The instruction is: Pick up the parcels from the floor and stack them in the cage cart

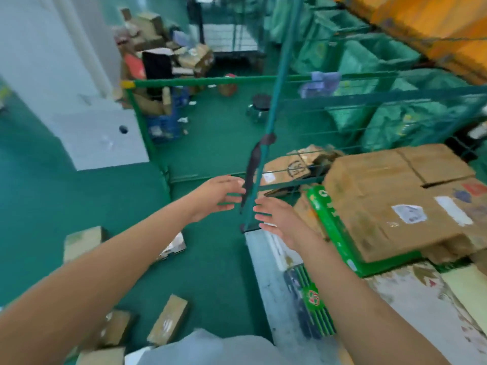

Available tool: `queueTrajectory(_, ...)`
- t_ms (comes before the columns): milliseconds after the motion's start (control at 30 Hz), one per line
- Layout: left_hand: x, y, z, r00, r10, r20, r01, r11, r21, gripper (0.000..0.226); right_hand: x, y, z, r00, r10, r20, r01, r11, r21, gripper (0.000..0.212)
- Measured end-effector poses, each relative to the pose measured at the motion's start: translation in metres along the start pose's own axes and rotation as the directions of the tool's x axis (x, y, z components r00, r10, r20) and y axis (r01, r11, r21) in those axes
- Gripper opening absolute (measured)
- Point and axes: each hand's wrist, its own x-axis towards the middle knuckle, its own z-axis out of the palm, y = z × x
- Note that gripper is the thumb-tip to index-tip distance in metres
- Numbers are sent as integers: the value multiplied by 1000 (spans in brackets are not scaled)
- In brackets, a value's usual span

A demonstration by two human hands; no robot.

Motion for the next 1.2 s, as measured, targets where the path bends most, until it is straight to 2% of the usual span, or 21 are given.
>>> queueTrajectory(167,-56,-43,-111,982,-37,-185,21,996,-87,26,33,-2,118,984,36,174,-17,994,-111,29)
queueTrajectory(333,-114,-91,-195,917,-103,-387,17,975,-220,25,49,-6,223,935,98,342,-14,971,-240,22)
queueTrajectory(467,-145,-119,-234,847,-175,-501,-3,943,-334,26,60,-7,278,890,138,435,3,951,-309,20)
queueTrajectory(733,-149,-145,-293,750,-268,-605,-24,903,-429,33,113,-24,343,794,222,566,49,905,-423,23)
queueTrajectory(867,-115,-133,-322,704,-307,-640,-26,890,-455,34,172,-49,362,752,262,605,67,883,-465,27)
queueTrajectory(1067,-35,-109,-357,608,-436,-663,-5,833,-553,35,280,-90,371,715,347,607,47,842,-537,26)
queueTrajectory(1200,1,-94,-372,592,-480,-648,15,810,-586,29,335,-105,375,704,394,591,32,813,-581,25)
